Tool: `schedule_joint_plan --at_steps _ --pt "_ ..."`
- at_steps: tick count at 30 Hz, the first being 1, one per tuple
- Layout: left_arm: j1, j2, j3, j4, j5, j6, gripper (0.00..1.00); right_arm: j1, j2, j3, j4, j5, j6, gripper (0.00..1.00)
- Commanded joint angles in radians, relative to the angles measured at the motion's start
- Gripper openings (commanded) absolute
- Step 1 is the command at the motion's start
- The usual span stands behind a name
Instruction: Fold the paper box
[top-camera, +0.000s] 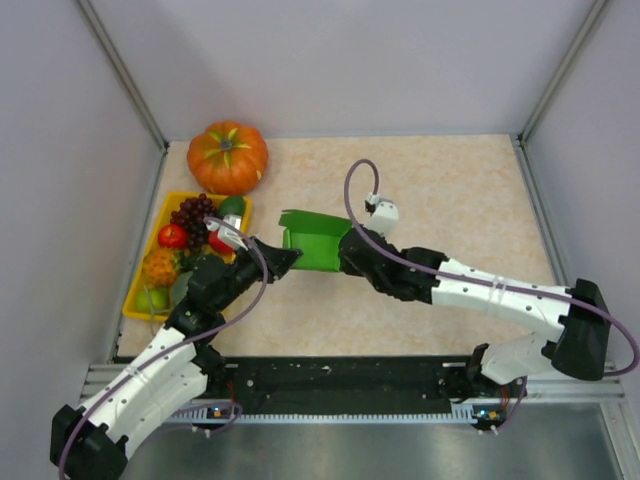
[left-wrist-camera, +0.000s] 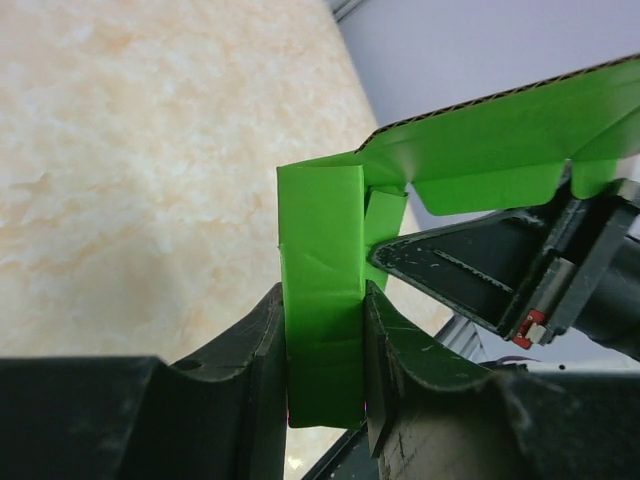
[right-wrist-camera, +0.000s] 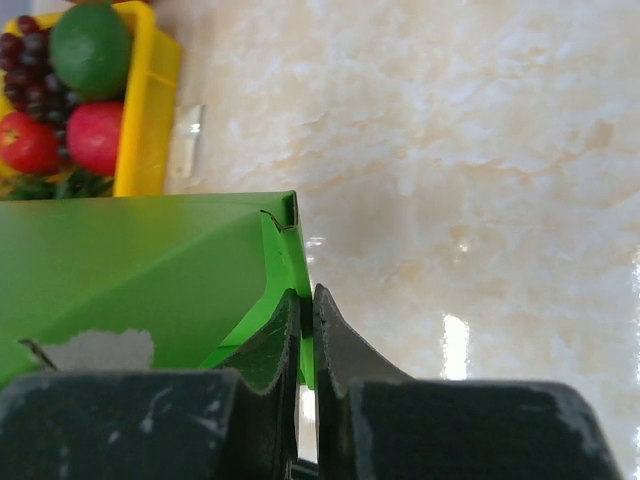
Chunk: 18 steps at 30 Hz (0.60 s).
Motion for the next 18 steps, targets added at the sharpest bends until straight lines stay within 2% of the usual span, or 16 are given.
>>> schedule_joint_plan --at_steps 1,3,6,7,9,10,12,14,16,18 --pt "-0.030 0.005 0.030 0.129 0.103 0.020 0.11 0.092 0.119 0.046 -0.271 0.123 0.007 0.00" --pt "-0.030 0.016 0.005 0.147 0.097 0.011 0.13 0.092 0.116 0.024 -0.261 0.108 -0.011 0.00" --pt "-0.030 0.033 -0.056 0.154 0.083 -0.009 0.25 0.084 0.062 -0.077 -0.090 0.027 -0.129 0.00" --pt "-0.030 0.033 -0.087 0.146 0.077 -0.005 0.37 0.075 0.019 -0.142 -0.024 -0.002 -0.152 0.00" --pt "-0.030 0.036 -0.116 0.120 0.044 -0.005 0.51 0.028 -0.022 -0.201 0.048 -0.105 -0.192 0.00" --pt "-0.029 0.038 -0.142 0.112 0.028 -0.005 0.62 0.011 -0.053 -0.260 0.070 -0.131 -0.195 0.00" --pt "-0.030 0.047 -0.162 0.098 0.020 0.000 0.73 -0.046 -0.068 -0.313 0.148 -0.249 -0.229 0.00" --pt "-0.030 0.056 -0.176 0.068 0.030 0.032 0.82 -0.065 -0.067 -0.345 0.145 -0.279 -0.240 0.00" --pt "-0.030 0.059 -0.165 0.013 0.042 0.073 0.81 -0.074 -0.062 -0.356 0.141 -0.283 -0.244 0.00" --pt "-0.030 0.068 -0.158 -0.047 0.056 0.095 0.71 -0.080 -0.045 -0.352 0.131 -0.286 -0.253 0.00"
